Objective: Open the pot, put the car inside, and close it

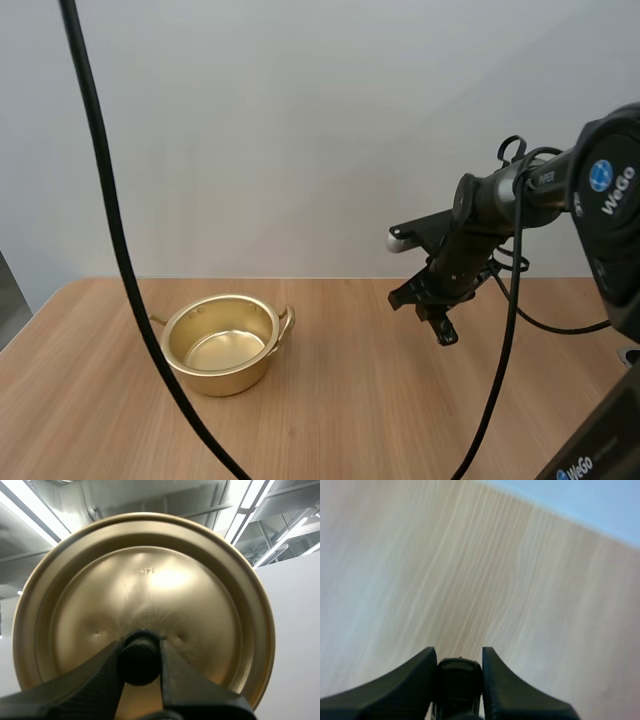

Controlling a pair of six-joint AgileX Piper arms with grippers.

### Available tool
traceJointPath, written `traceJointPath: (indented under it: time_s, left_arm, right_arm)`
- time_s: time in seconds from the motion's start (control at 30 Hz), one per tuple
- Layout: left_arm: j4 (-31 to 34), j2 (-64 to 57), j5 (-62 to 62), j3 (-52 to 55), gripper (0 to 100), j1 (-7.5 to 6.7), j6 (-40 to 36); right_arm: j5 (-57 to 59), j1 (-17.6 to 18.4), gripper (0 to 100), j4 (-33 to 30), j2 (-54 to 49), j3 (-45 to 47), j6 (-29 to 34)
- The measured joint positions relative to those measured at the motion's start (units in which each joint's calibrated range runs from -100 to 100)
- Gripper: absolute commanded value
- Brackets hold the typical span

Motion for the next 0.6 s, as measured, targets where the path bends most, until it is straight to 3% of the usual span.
traceJointPath:
  time_s: [0.2,0.4,0.6]
  left_arm:
    - [0.0,0.0,0.0,0.0,0,0.00,0.0]
    - [0.0,0.0,2.0,0.0,0,0.00,0.0]
    - [0.0,0.0,2.0,0.0,0,0.00,0.0]
  right_arm:
    - [4.5,0.0,0,3.5,-10.5,-11.0,-1.9]
    - [15.3,0.0,0,13.1,-18.0,-22.8,-7.0]
    - [30.5,0.0,0,23.3,-17.4,-34.7,-13.3]
